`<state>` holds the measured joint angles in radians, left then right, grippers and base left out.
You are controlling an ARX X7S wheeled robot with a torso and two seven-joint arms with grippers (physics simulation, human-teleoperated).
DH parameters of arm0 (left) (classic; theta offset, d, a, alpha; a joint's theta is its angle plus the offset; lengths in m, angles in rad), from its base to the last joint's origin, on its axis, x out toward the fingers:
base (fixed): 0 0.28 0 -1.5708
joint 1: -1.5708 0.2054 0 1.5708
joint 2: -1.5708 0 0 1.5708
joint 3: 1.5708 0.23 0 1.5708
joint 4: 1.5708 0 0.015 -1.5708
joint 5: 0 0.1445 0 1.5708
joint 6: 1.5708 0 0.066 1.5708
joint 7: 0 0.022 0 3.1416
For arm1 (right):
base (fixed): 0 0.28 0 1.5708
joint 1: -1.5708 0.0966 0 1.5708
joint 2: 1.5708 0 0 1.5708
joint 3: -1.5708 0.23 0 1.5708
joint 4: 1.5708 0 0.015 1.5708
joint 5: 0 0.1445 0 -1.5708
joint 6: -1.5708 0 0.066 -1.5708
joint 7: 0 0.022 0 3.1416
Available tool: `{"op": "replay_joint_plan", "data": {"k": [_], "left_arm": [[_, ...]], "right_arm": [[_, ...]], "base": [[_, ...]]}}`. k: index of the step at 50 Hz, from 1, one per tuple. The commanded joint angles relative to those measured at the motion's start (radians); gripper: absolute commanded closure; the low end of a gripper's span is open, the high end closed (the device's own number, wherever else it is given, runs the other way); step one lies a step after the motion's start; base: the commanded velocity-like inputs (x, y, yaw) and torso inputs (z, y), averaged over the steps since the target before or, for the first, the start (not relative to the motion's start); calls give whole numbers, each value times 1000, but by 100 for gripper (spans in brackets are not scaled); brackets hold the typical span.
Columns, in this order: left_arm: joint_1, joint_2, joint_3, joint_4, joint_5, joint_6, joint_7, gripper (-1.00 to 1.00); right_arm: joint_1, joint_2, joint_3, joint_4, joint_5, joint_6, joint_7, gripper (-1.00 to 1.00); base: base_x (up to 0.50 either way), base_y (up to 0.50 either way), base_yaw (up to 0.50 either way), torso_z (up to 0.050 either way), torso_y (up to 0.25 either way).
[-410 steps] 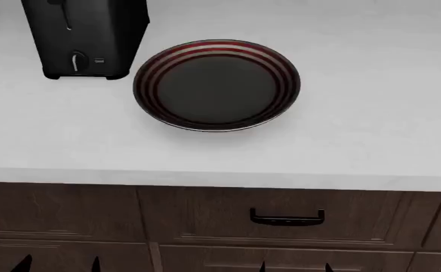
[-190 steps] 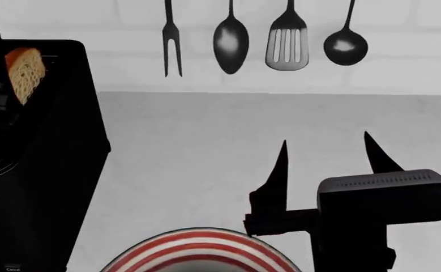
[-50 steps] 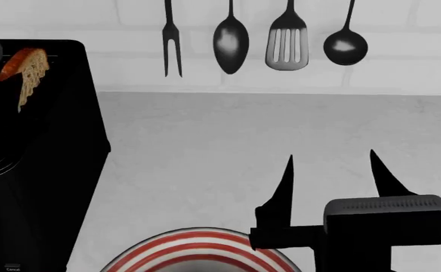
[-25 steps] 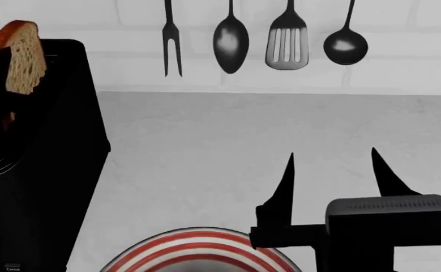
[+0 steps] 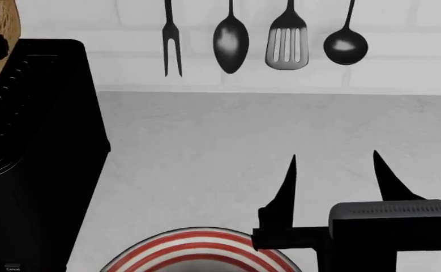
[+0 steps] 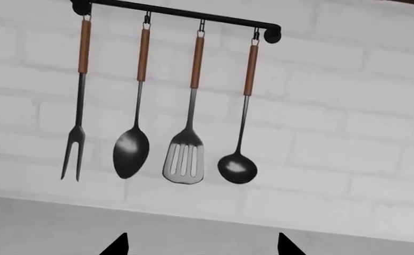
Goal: Place the toasted item on a plate.
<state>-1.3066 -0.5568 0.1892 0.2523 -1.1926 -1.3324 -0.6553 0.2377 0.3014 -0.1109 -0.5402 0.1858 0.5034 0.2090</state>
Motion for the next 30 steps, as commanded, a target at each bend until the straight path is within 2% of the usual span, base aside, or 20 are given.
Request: {"op": "replay_joint_plan", "data": {"k": [1,10,18,21,30], "left_arm": [[-36,22,-85,65,-142,-63,-106,100],[-21,37,-130,114,-293,-80,-186,100],[-10,45,-158,160,-508,-62,-329,100],[-18,43,-140,187,-613,-41,-406,100],[-52,77,-86,231,-721,15,-497,100]], "right_arm": [[-3,4,0,4,4,-5,4,-100],[-8,9,-2,-22,4,19,16,-100],[8,15,-6,-41,6,53,22,-100],[15,16,-10,-44,7,62,23,-100],[18,21,-9,-63,13,77,28,-100]], "base": [[0,0,0,0,0],[0,0,0,0,0],[0,0,0,0,0],[0,0,0,0,0],[0,0,0,0,0]]}}
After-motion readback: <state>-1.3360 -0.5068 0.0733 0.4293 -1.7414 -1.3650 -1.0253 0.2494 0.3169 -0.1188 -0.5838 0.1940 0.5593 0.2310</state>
